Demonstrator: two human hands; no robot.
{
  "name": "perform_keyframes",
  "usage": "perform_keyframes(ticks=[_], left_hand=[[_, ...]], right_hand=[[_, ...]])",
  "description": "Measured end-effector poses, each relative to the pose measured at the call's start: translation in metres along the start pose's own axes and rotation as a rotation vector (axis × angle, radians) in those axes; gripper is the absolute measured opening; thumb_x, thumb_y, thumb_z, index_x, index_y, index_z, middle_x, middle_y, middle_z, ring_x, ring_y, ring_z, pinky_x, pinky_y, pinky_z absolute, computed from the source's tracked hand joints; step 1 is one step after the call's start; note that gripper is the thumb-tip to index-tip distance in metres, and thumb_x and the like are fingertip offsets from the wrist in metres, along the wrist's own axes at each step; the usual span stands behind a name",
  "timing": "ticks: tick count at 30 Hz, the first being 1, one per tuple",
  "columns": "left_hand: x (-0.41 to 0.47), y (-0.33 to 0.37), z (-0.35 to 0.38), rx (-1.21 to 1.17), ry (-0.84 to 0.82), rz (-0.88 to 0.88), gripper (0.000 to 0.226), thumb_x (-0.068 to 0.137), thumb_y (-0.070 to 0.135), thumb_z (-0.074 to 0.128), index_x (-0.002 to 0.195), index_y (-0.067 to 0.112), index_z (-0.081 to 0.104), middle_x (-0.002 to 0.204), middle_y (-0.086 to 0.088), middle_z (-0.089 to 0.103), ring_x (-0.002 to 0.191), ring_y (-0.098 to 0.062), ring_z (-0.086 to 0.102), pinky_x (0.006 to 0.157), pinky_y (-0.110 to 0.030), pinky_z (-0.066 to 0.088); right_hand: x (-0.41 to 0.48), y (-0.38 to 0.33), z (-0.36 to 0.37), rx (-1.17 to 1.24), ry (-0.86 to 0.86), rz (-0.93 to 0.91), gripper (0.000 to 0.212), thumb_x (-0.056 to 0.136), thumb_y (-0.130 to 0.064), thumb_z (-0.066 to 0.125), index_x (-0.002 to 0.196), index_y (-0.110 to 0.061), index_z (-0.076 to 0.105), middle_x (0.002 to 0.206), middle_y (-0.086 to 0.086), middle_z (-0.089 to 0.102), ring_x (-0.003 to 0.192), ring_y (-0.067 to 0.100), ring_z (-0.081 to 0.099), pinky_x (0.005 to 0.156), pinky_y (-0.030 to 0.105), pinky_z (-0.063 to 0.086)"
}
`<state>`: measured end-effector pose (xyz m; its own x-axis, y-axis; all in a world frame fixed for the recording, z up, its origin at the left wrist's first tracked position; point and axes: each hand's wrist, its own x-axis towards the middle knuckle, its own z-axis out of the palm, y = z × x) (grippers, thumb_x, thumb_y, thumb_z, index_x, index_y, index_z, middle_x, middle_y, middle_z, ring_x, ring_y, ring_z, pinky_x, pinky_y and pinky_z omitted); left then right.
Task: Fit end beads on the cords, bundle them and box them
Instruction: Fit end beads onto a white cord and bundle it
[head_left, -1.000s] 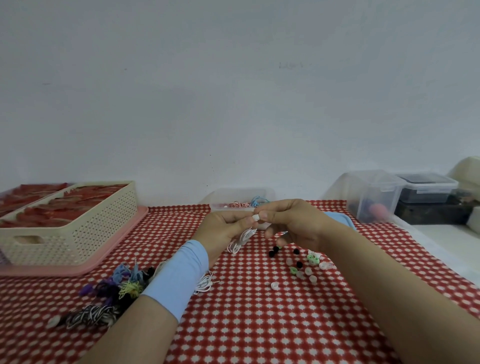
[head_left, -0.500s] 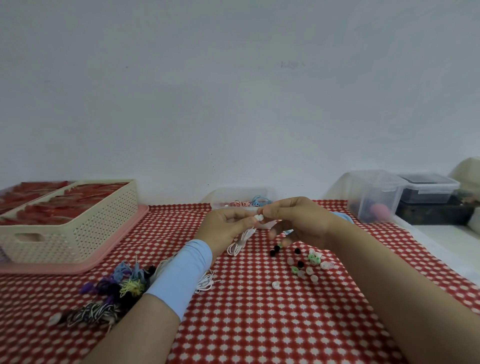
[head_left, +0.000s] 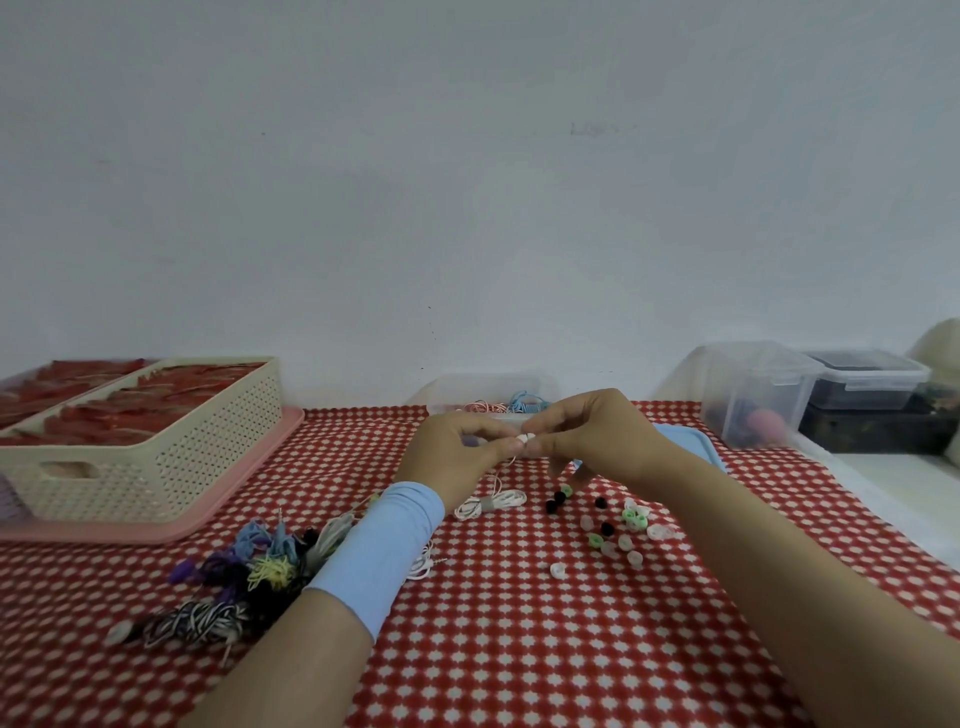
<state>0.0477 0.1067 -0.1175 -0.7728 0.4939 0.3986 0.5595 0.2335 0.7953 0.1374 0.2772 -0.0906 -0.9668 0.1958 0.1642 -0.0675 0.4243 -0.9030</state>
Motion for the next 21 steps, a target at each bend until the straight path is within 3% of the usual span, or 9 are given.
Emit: perform_keyframes(ticks=[5,8,12,16,21], left_hand=[[-0.0029,0.0032,0.0004,-0.117,-0.032,-0.078,0.015,0.084,0.019,0.076,0.082,0.033,0.074,0.075,0.021,0.072,0.07,0.007,0.066,0.067,-0.006,0.047],[-0.0048,0.0076,-0.0005,-0.235,-0.067,-0.127,0.008,0.087,0.014,0.072,0.094,0.017,0.076,0.07,0.011,0.072,0.048,0.006,0.054,0.054,-0.005,0.04],[-0.0052,0.0068,-0.0038,-0.29,-0.12,-0.156,0.009,0.088,0.02,0.072,0.096,0.018,0.077,0.073,0.005,0.073,0.051,-0.006,0.043,0.049,-0.014,0.038],[-0.0049,0.0074,-0.0054,-0.276,-0.199,-0.16,0.01,0.09,0.024,0.07,0.096,0.023,0.078,0.076,0.006,0.073,0.056,-0.005,0.045,0.053,-0.017,0.041],[-0.0052,0.0037,-0.0062,-0.284,-0.245,-0.146,0.012,0.089,0.025,0.07,0.095,0.02,0.078,0.077,0.005,0.072,0.058,-0.006,0.045,0.054,-0.017,0.04]], right_hand=[[-0.0016,-0.0011,-0.0011,-0.014,-0.032,-0.038,0.008,0.086,-0.018,0.08,0.094,-0.019,0.082,0.086,0.005,0.079,0.064,0.015,0.067,0.056,0.031,0.057],[-0.0037,-0.0037,-0.0055,0.11,-0.099,0.042,0.017,0.096,-0.025,0.068,0.105,-0.019,0.08,0.099,0.005,0.078,0.07,0.018,0.067,0.057,0.03,0.054],[-0.0032,-0.0012,-0.0094,0.263,-0.193,0.147,0.021,0.096,-0.023,0.065,0.109,-0.015,0.079,0.109,0.01,0.076,0.073,0.018,0.065,0.055,0.026,0.049],[-0.0031,0.0,-0.0068,0.353,-0.222,0.208,0.023,0.082,-0.022,0.074,0.102,-0.014,0.08,0.096,0.009,0.074,0.07,0.015,0.064,0.047,0.021,0.046],[-0.0021,0.0001,-0.0048,0.322,-0.222,0.22,0.021,0.084,-0.018,0.074,0.103,-0.011,0.08,0.095,0.011,0.072,0.067,0.012,0.064,0.045,0.02,0.045]])
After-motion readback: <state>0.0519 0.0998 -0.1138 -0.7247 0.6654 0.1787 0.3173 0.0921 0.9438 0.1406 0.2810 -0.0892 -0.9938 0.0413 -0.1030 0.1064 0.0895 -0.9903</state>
